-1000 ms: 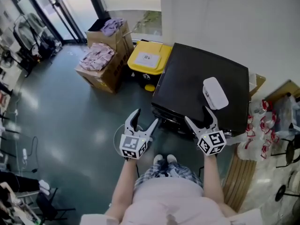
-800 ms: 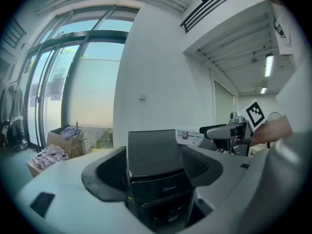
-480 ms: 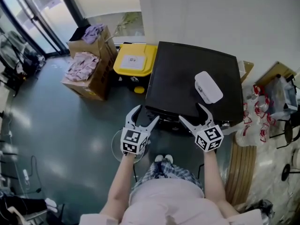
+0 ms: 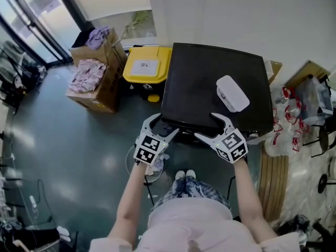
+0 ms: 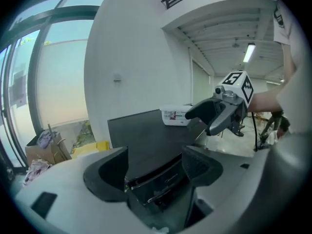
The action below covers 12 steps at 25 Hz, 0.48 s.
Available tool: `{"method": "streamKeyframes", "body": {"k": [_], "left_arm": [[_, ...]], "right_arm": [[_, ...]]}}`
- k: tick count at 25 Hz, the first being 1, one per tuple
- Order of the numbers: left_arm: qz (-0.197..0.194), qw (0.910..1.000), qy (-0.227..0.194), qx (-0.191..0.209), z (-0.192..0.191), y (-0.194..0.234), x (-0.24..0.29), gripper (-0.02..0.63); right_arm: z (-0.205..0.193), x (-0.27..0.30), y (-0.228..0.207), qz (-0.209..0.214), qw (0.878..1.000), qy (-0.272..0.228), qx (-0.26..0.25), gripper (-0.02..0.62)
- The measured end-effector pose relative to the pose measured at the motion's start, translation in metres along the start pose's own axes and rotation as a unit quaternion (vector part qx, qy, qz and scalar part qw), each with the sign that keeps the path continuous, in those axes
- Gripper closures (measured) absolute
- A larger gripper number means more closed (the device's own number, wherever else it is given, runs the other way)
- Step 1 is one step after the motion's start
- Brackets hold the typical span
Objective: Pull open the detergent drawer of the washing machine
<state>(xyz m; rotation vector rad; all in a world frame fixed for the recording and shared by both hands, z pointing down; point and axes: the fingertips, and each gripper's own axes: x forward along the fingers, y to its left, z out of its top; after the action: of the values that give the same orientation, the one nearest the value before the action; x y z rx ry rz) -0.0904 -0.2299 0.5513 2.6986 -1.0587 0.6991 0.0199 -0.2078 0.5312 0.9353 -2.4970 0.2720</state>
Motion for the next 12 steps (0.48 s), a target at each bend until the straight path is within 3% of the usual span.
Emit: {"method": "streamKeyframes", "body": {"k": [6,12], "left_arm": [[-0.073,0.9936,0.067,0.054,-0.007,-0.019,0.021,0.259],[-0.118,0.9704,0.155,0.143,-0.038,-0.037,0.036,0.261]], "right_arm": [[-0.017,0.019,0.014,0.049,0.990,0.095,-0.095,0.198],[-0.038,0.036,0.029,0.100,0.964,0.168,-0.177,0.241]]}}
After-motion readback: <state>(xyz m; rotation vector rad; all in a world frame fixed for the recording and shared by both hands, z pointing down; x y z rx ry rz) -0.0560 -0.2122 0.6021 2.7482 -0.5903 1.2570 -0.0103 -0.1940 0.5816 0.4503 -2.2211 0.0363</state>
